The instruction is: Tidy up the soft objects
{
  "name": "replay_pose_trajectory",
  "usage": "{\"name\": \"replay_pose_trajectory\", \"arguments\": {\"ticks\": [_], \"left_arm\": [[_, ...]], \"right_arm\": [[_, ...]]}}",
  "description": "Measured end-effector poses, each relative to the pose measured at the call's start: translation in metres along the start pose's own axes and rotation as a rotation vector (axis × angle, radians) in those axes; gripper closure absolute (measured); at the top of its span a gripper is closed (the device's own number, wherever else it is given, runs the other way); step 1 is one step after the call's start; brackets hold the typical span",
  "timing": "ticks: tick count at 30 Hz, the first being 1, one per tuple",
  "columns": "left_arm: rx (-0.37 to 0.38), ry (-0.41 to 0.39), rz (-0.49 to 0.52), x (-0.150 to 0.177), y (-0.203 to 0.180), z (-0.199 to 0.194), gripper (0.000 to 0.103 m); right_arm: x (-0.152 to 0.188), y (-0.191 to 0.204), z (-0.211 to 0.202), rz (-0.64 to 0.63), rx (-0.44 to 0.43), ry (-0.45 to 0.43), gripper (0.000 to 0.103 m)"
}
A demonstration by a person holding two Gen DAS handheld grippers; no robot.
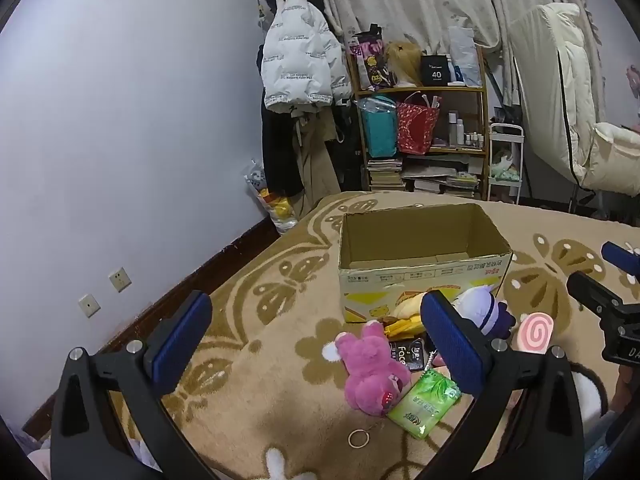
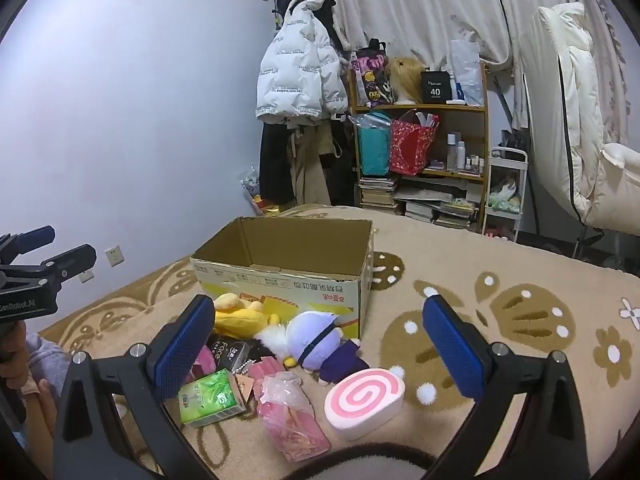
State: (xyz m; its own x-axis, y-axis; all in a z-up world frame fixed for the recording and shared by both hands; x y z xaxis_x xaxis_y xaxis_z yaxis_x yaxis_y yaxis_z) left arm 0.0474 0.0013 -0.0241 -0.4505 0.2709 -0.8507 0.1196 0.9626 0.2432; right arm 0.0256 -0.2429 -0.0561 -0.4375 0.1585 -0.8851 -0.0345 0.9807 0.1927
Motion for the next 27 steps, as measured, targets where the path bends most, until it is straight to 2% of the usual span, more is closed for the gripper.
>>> {"name": "replay_pose_trajectory", "arguments": {"ticks": [27], "left_arm": [[-0.004,0.001,-0.008,0.0028,0.0041,0.0023,0.000]], "right_arm": [[0.0010,-0.0003,-0.0007,0.003,0.007,-0.001,0.000]]}}
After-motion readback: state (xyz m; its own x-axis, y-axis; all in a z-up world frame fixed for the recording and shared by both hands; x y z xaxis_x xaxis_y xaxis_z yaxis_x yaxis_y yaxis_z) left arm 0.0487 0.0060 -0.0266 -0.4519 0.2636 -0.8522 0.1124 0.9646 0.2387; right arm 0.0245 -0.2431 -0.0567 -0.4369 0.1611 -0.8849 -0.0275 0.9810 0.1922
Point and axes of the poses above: each gripper's, at about its wrist camera, not at the fingertips, and z roughly the way its jaws point, y to its left, x to its underside, the point moved 5 cm from there along z, roughly the way its jaws point, and after that the axes turned 5 degrees about z, right-handed, at the moved point
